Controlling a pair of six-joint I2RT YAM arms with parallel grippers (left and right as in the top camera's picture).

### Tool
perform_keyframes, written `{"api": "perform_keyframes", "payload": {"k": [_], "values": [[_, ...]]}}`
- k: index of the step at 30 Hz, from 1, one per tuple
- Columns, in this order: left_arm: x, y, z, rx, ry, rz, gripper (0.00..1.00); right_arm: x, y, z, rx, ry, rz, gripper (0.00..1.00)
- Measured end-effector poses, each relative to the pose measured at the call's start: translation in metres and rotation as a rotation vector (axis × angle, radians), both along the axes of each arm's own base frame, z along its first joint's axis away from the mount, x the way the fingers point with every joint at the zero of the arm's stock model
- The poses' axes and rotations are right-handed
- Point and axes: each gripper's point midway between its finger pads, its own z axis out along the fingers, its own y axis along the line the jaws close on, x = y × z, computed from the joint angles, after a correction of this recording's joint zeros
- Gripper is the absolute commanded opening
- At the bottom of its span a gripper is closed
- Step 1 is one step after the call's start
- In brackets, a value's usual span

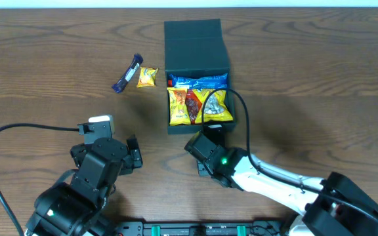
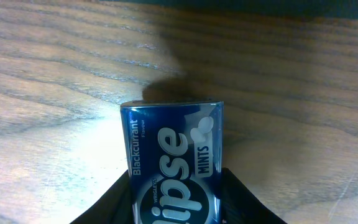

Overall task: Pack container
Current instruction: 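Lift the Eclipse tin and carry it over the box's right side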

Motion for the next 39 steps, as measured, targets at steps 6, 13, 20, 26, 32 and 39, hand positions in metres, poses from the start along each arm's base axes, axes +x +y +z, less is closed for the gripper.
{"api": "perform_keyframes", "payload": {"k": [6,13,20,26,32,39], "values": [[0.000,0.000,0.000,0.000,0.000,0.000,0.95,0.001,0.002,0.016,0.031,-0.029,0.010,0.27],[0.000,0.000,0.000,0.000,0.000,0.000,0.95,0.004,0.005,0.034,0.074,-0.068,0.021,0.27],[0.000,0.000,0.000,0.000,0.000,0.000,0.95,0.006,0.007,0.045,0.099,-0.096,0.028,0.25],[0.000,0.000,0.000,0.000,0.000,0.000,0.95,0.007,0.008,0.050,0.112,-0.107,0.030,0.24],[0.000,0.000,0.000,0.000,0.000,0.000,0.95,0.008,0.010,0.063,0.146,-0.135,0.030,0.24],[0.000,0.000,0.000,0.000,0.000,0.000,0.95,0.010,0.010,0.078,0.143,-0.132,0.025,0.24]]}}
